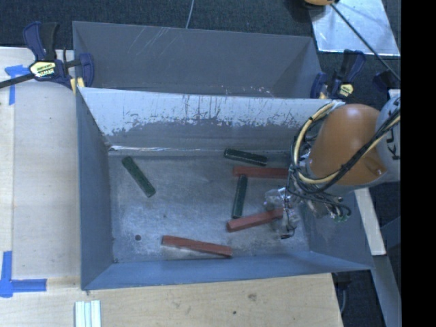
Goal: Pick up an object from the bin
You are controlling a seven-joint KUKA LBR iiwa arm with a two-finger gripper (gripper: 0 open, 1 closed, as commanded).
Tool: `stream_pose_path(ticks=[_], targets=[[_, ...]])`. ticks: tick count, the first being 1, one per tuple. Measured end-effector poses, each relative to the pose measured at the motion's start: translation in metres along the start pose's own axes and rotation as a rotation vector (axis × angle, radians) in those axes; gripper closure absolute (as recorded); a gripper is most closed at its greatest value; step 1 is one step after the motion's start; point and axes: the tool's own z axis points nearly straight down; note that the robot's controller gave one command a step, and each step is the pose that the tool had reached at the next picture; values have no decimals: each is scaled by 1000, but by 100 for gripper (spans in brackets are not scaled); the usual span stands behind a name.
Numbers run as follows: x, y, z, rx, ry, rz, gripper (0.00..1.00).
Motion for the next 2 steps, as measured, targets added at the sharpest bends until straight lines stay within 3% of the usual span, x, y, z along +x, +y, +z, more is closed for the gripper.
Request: stream_pose_path(ticks=[1, 2], targets=[[-16, -3, -145, 2, -4, 55, 100], [-16, -2, -145, 1, -3, 55, 100]])
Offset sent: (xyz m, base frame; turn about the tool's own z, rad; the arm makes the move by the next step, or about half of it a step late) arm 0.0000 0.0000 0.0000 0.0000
